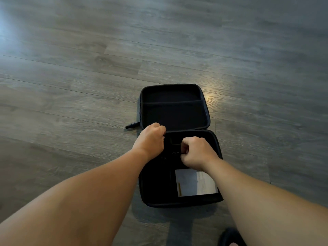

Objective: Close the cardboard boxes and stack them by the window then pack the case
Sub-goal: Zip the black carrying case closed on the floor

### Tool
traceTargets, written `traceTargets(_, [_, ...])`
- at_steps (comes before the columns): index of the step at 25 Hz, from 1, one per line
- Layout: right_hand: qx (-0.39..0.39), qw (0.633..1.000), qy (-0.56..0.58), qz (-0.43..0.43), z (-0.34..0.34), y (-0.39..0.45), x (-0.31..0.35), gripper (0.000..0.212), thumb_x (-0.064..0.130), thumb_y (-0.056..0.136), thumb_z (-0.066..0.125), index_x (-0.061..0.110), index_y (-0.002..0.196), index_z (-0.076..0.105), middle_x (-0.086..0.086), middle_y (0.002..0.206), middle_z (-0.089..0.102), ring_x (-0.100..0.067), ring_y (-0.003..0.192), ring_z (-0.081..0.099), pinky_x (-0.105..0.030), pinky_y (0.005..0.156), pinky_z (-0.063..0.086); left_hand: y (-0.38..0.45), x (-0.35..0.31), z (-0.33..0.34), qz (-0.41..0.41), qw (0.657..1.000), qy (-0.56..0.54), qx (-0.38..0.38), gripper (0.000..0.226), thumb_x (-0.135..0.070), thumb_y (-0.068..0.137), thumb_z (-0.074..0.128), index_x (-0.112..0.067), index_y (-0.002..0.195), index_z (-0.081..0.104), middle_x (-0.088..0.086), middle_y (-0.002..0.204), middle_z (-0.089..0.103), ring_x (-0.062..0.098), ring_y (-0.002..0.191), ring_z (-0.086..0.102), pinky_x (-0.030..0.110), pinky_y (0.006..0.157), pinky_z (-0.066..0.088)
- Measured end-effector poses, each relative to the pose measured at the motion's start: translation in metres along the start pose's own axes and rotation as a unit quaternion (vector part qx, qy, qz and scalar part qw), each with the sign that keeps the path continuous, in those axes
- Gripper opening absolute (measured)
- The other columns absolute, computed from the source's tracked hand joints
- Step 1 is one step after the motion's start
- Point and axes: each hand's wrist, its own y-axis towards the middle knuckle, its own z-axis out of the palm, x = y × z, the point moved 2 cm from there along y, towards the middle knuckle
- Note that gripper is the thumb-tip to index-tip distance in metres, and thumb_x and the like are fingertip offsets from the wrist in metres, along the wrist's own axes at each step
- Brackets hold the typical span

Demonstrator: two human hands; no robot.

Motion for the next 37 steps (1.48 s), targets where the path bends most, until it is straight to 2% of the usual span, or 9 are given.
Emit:
traceTargets(3, [0.013, 0.999, 0.002, -0.042, 0.002, 0.016, 0.022, 0.009, 0.032, 0.066, 0.062, 0.027, 0.071, 0.058, 0.007, 0.071, 0.062, -0.014, 0.067, 0.060, -0.035, 0.055, 0.054, 0.001, 0.024, -0.017, -0.039, 0.998, 0.012, -0.050, 0.008, -0.013, 0.091, 0.057, -0.009, 0.088, 0.063, 0.003, 0.091, 0.056, 0.018, 0.080, 0.051, 0.028, 0.070, 0.037])
traceTargets(7, [-0.066, 0.982, -0.110, -0.135, 0.018, 0.046, 0.062, 0.017, 0.036, 0.089, 0.062, 0.021, 0.096, 0.064, 0.001, 0.097, 0.058, -0.020, 0.093, 0.054, -0.037, 0.074, 0.050, -0.001, 0.060, -0.035, -0.117, 0.991, 0.033, -0.054, 0.014, -0.018, 0.094, 0.054, -0.006, 0.091, 0.062, 0.010, 0.097, 0.057, 0.028, 0.087, 0.054, 0.034, 0.072, 0.041])
traceTargets(10, [-0.098, 0.966, -0.155, -0.183, 0.035, 0.070, 0.097, 0.025, 0.033, 0.093, 0.062, 0.017, 0.112, 0.066, 0.000, 0.111, 0.060, -0.025, 0.105, 0.052, -0.039, 0.084, 0.046, -0.005, 0.085, -0.046, -0.170, 0.983, 0.061, -0.035, 0.013, -0.016, 0.095, 0.053, -0.007, 0.089, 0.060, 0.011, 0.099, 0.057, 0.030, 0.086, 0.052, 0.038, 0.072, 0.044])
traceTargets(15, [-0.088, 0.952, -0.224, -0.188, 0.055, 0.100, 0.122, 0.009, 0.024, 0.094, 0.057, 0.020, 0.101, 0.061, 0.007, 0.104, 0.058, -0.024, 0.101, 0.049, -0.036, 0.077, 0.033, -0.004, 0.116, -0.054, -0.207, 0.975, 0.079, -0.007, 0.010, -0.009, 0.093, 0.056, -0.010, 0.083, 0.057, 0.008, 0.095, 0.060, 0.030, 0.084, 0.057, 0.037, 0.069, 0.045])
traceTargets(22, [-0.080, 0.947, -0.265, -0.162, 0.065, 0.119, 0.128, 0.015, 0.012, 0.090, 0.051, 0.022, 0.101, 0.055, 0.006, 0.098, 0.059, -0.025, 0.099, 0.046, -0.038, 0.075, 0.031, 0.011, 0.124, -0.046, -0.180, 0.982, 0.039, 0.025, 0.023, -0.017, 0.093, 0.061, -0.003, 0.112, 0.065, 0.014, 0.113, 0.065, 0.033, 0.108, 0.058, 0.044, 0.092, 0.050])
traceTargets(26, [-0.090, 0.934, -0.310, -0.155, 0.069, 0.117, 0.132, 0.021, 0.006, 0.089, 0.047, 0.022, 0.086, 0.060, 0.005, 0.084, 0.058, -0.025, 0.095, 0.046, -0.038, 0.074, 0.027, 0.012, 0.122, -0.040, -0.164, 0.983, 0.052, 0.060, 0.008, -0.009, 0.089, 0.059, -0.005, 0.093, 0.065, 0.014, 0.102, 0.064, 0.034, 0.098, 0.059, 0.038, 0.078, 0.048])
traceTargets(29, [-0.087, 0.935, -0.312, -0.147, 0.072, 0.118, 0.134, 0.024, 0.005, 0.088, 0.047, 0.021, 0.078, 0.060, 0.002, 0.069, 0.044, -0.022, 0.087, 0.042, -0.038, 0.076, 0.032, 0.001, 0.126, -0.034, -0.169, 0.980, 0.061, 0.080, 0.009, -0.005, 0.087, 0.056, -0.007, 0.090, 0.064, 0.013, 0.099, 0.062, 0.034, 0.094, 0.058, 0.037, 0.074, 0.047])
traceTargets(33, [-0.086, 0.939, -0.290, -0.164, 0.069, 0.119, 0.135, 0.016, 0.013, 0.093, 0.054, 0.023, 0.087, 0.066, 0.003, 0.077, 0.056, -0.022, 0.090, 0.045, -0.038, 0.080, 0.037, -0.002, 0.127, -0.043, -0.177, 0.982, 0.048, 0.055, 0.013, -0.008, 0.090, 0.055, -0.007, 0.094, 0.067, 0.013, 0.094, 0.063, 0.035, 0.090, 0.060, 0.041, 0.075, 0.051])
traceTargets(37, [-0.150, 0.931, -0.282, -0.179, 0.054, 0.111, 0.131, 0.013, 0.012, 0.090, 0.054, 0.022, 0.084, 0.061, 0.003, 0.081, 0.061, -0.024, 0.087, 0.050, -0.036, 0.071, 0.028, 0.003, 0.111, -0.056, -0.142, 0.989, 0.047, 0.012, 0.014, -0.015, 0.094, 0.058, -0.008, 0.097, 0.069, 0.012, 0.095, 0.066, 0.032, 0.092, 0.059, 0.040, 0.079, 0.050])
